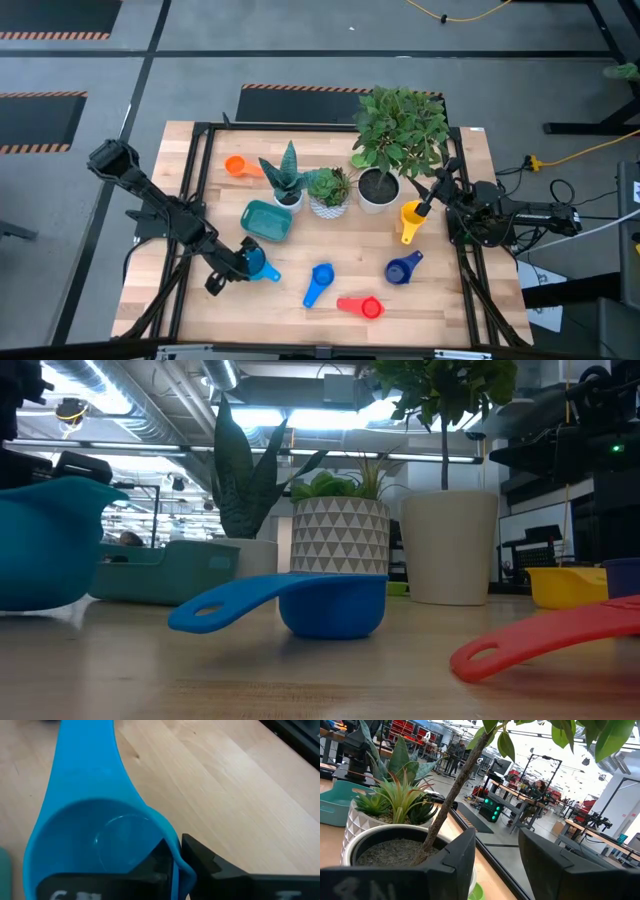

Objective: Nest measuring cups in basket
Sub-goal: Adjust the light blue measuring cup

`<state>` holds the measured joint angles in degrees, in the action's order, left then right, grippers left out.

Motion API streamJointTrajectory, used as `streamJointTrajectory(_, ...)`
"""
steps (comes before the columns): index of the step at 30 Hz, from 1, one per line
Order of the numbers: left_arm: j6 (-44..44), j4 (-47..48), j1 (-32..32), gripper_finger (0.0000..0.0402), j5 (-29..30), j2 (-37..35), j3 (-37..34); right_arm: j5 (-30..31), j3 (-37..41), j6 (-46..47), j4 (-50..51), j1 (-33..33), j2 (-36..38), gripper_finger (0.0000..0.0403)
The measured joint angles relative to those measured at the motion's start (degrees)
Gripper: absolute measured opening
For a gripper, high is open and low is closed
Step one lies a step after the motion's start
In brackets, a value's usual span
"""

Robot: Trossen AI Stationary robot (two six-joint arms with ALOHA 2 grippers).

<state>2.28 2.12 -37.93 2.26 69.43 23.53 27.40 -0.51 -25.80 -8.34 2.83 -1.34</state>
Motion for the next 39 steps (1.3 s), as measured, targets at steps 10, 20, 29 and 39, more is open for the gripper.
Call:
streamJointTrajectory(10,-0.31,-0.12,0.00,0.0060,-0.30,0.00,0.00,0.00,0.00,0.02,0.00,0.00,0.00,0.0156)
streamJointTrajectory(20,-12.88,-0.01,-0.61,0.0089,-4.24,0.00,0.00,0.00,0.00,0.01,0.00,0.00,0.01,0.0156)
streamJointTrajectory(29,-17.88,0.01,-1.64,0.0117,-4.31,0.00,0.00,0.00,0.00,0.02,0.01,0.00,0.00,0.0156)
streamJointTrajectory(39,-17.66,0.03,-1.64,0.0191,-3.25,0.00,0.00,0.00,0.00,0.02,0.00,0.00,0.00,0.0156)
